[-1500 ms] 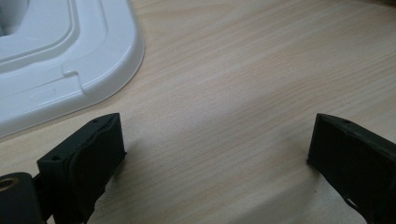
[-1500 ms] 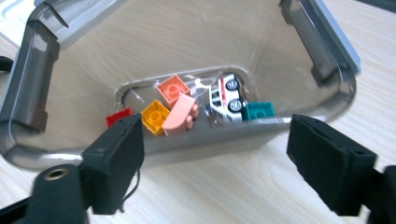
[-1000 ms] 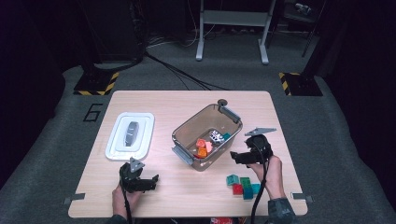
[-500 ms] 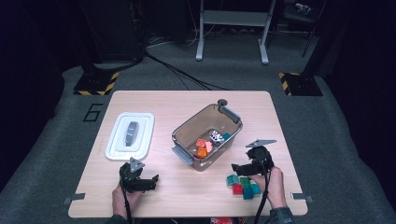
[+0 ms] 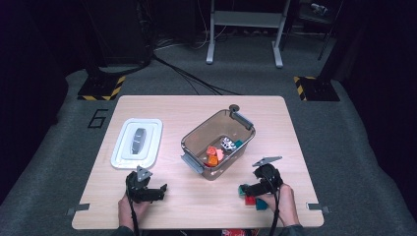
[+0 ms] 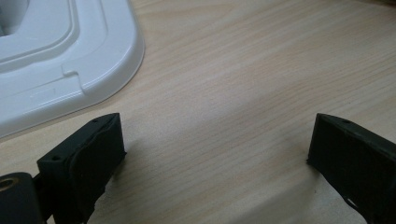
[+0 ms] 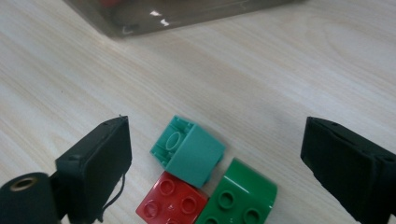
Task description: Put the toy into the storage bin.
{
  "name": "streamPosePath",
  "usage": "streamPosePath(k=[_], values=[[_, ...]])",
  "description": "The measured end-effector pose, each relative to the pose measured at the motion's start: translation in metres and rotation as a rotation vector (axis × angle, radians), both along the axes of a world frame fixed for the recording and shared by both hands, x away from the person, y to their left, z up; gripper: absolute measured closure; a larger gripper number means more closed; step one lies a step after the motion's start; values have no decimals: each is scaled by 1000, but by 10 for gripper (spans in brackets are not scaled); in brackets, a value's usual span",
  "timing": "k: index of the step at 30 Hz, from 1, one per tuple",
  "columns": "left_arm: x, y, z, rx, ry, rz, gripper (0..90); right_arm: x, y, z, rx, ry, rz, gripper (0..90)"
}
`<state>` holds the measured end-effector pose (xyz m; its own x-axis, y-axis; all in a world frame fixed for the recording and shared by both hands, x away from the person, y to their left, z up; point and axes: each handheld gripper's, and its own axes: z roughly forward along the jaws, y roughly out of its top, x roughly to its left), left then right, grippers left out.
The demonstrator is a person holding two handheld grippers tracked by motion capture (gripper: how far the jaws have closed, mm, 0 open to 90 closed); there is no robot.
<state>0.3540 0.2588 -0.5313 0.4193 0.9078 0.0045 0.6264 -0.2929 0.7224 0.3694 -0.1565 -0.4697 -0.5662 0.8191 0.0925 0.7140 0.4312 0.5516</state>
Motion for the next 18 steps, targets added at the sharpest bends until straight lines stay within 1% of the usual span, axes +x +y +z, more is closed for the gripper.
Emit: streamPosePath(k=[2,4,6,8,9,10,11,13,14,15,16,18], values=[[0,0,0,0,0,0,35,-2,3,-3,-13,-3,5,133],[0,0,0,0,0,0,35,-3,4,-6,-25,7,28,147],[0,0,0,0,0,0,35,-4,6,-9,-43,2,43,207],[0,0,0,0,0,0,35,-5,7,-10,-45,1,48,216],[0,0,0,0,0,0,35,-5,8,-10,-42,4,49,250],[0,0,0,0,0,0,35,-6,9,-11,-50,-3,63,285],[0,0,0,0,0,0,35,-6,9,-11,-50,-3,63,285],[0,0,0,0,0,0,35,-6,11,-12,-56,-4,88,354],[0,0,0,0,0,0,35,-6,12,-12,-63,-2,99,368],[0,0,0,0,-1,0,35,-6,14,-13,-77,-8,99,389],[0,0,0,-1,0,1,35,-6,15,-13,-82,-7,112,412],[0,0,0,0,0,0,35,-5,17,-14,-91,-4,120,446]])
